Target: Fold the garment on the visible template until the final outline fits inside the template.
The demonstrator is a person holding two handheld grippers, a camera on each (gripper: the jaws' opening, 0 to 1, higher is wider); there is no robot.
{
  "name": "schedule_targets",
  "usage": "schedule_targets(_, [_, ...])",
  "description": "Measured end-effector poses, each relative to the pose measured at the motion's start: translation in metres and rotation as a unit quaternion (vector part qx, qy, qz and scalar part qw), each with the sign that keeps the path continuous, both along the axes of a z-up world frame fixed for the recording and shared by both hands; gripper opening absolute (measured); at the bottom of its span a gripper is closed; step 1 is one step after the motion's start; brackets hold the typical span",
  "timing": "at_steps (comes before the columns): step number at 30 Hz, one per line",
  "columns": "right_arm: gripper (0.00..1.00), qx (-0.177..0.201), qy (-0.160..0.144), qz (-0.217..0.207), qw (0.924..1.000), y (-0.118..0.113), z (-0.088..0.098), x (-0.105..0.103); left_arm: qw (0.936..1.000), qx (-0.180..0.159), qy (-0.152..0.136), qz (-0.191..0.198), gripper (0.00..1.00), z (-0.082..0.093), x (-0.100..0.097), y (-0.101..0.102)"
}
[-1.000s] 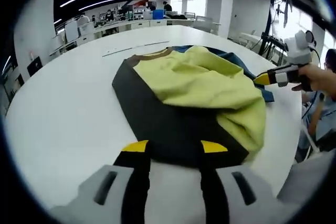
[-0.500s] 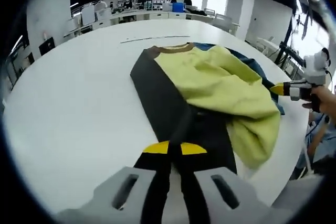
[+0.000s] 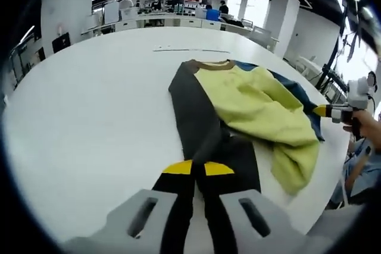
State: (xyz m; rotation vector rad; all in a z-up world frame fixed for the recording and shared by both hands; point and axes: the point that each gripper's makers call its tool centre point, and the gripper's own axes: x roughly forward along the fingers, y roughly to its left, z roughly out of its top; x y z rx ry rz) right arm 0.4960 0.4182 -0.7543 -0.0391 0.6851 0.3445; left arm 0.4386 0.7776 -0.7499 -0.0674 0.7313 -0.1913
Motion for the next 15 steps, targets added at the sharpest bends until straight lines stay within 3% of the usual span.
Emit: schedule_targets(15, [0.00, -0.031, -0.009, -0.021, 0.9993, -0.043, 0.014, 0.029, 0.9983, 0.015, -0.023, 0.051, 0.01, 0.011, 0.021, 0.045])
